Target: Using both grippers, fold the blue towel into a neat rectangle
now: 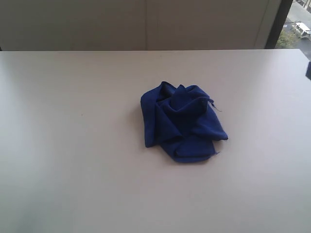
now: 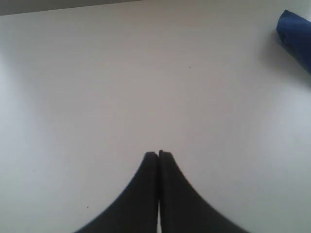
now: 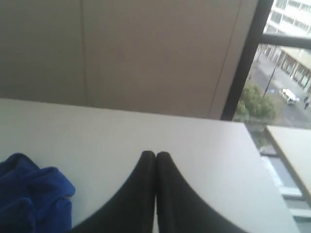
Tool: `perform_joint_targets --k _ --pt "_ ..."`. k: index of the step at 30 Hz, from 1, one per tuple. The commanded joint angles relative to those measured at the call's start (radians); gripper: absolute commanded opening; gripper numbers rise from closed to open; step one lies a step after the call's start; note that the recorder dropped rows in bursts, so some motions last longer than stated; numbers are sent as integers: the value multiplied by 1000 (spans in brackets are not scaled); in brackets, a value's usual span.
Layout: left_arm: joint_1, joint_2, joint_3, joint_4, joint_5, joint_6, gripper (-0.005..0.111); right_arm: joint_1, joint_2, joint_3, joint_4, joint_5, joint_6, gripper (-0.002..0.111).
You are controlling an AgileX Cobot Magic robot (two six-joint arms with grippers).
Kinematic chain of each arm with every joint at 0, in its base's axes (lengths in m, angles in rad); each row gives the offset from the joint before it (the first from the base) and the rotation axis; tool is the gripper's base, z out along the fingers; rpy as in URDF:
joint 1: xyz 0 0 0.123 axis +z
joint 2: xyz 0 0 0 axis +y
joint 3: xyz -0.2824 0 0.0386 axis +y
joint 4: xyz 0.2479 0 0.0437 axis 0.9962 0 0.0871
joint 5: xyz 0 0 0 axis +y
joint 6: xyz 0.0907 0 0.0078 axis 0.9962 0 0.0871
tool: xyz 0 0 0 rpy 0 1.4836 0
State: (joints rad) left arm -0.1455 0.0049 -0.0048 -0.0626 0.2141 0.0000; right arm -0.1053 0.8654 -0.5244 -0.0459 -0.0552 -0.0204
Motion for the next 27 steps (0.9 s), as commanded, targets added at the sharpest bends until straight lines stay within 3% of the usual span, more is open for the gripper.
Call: perform_joint_targets --k 1,3,5,8,17,27 --pt "-6 -5 5 -7 -3 0 0 -5 174 2 2 -75 194 0" --pt "-6 -5 5 -7 -3 0 0 -5 272 0 2 -95 320 0" --pt "-6 -5 5 -7 -3 0 0 5 362 -40 2 -35 320 0" --pt "-6 -5 5 -7 -3 0 0 58 459 -186 2 186 312 0" --pt "-6 -5 5 -7 -3 0 0 217 643 -445 104 405 110 0" --pt "-6 -5 5 -7 -3 0 0 237 829 -636 368 583 -194 2"
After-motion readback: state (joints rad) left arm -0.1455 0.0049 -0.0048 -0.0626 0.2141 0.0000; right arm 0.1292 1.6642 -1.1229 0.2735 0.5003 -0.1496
